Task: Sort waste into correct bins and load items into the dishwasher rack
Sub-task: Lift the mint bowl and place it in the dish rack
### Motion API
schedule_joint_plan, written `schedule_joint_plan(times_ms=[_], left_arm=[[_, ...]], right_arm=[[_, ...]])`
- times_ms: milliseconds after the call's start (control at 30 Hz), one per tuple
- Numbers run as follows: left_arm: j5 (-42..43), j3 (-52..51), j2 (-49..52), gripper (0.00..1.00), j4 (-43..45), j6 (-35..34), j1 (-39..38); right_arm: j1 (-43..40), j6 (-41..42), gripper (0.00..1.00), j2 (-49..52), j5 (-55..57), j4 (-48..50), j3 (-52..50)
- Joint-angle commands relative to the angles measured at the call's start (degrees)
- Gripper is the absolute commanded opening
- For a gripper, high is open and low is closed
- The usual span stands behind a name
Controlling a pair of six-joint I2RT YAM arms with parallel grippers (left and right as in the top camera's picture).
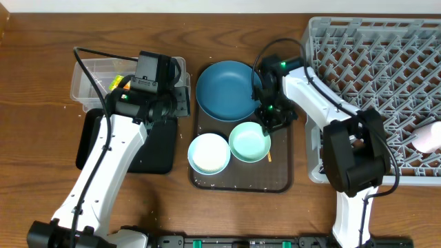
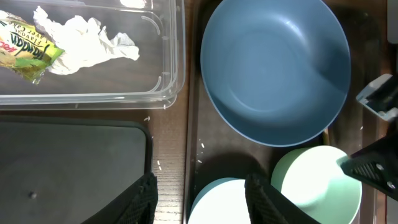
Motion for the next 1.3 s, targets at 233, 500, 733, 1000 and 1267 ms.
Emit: schedule_joint_plan(times_ms=[233, 500, 733, 1000, 1267], left_arm=[[-0.5, -0.2, 0.5, 0.48, -0.1, 0.8, 0.4], [-0.5, -0.2, 0.6, 0.48, -0.1, 0.8, 0.4], [-0.5, -0.2, 0.7, 0.48, 0.0, 0.7, 0.4], [-0.5, -0.2, 0.7, 0.48, 0.3, 0.7, 0.4], [-0.5, -0.2, 0.8, 0.49, 0.3, 0.7, 0.4]], right_arm=[[0.0, 1.0, 0.01, -1.0, 1.4, 0.9, -0.8], [-3.3, 1.3, 0.01, -10.6, 8.7, 0.4, 4.2], [-9.0, 2.5, 0.01, -20.5, 21.4, 9.2, 4.7], [-15.7, 2.5, 0.01, -21.7, 47.6, 22.6, 4.6], [-23.1, 2.0, 0.01, -20.3, 72.0, 38.6, 4.5]])
